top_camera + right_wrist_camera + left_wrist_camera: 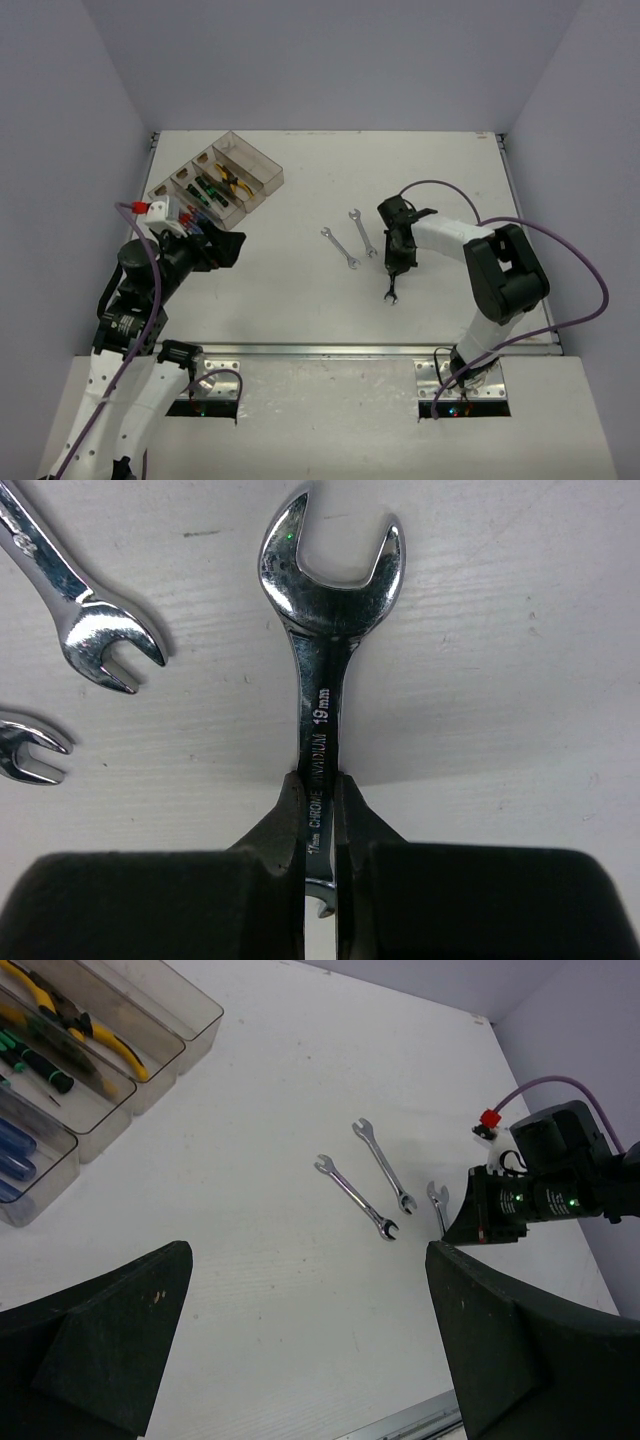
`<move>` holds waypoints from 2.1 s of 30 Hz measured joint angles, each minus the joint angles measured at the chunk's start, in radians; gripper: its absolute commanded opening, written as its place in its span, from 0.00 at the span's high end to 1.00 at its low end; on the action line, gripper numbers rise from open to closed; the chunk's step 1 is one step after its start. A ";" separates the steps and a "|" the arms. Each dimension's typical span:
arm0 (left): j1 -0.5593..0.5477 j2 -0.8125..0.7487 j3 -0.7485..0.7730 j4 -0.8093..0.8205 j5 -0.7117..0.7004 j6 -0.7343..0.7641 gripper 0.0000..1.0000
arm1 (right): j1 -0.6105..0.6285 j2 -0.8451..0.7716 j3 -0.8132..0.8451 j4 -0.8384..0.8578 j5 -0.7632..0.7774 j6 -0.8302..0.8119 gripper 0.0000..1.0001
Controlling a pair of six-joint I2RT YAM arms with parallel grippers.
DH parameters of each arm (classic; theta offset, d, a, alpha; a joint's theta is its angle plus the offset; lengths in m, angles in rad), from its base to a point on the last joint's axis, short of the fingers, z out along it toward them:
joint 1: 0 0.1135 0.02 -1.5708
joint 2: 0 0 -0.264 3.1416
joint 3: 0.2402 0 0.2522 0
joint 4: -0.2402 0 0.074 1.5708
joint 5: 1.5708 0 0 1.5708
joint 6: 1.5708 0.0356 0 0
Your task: Sort the tools into containers
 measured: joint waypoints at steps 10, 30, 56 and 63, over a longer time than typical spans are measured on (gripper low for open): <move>0.000 0.051 0.000 0.001 0.007 -0.001 0.00 | 0.000 -0.051 -0.027 -0.007 -0.003 -0.041 1.00; 0.000 0.078 -0.008 0.026 0.032 -0.030 0.00 | 0.000 -0.089 -0.032 -0.012 -0.010 -0.072 1.00; -0.399 0.893 -0.218 1.266 0.187 -0.571 0.18 | 0.205 -0.343 0.066 -0.042 -0.211 -0.163 1.00; -0.435 0.991 -0.172 1.302 0.141 -0.606 0.30 | 0.231 -0.383 0.066 -0.024 -0.250 -0.174 1.00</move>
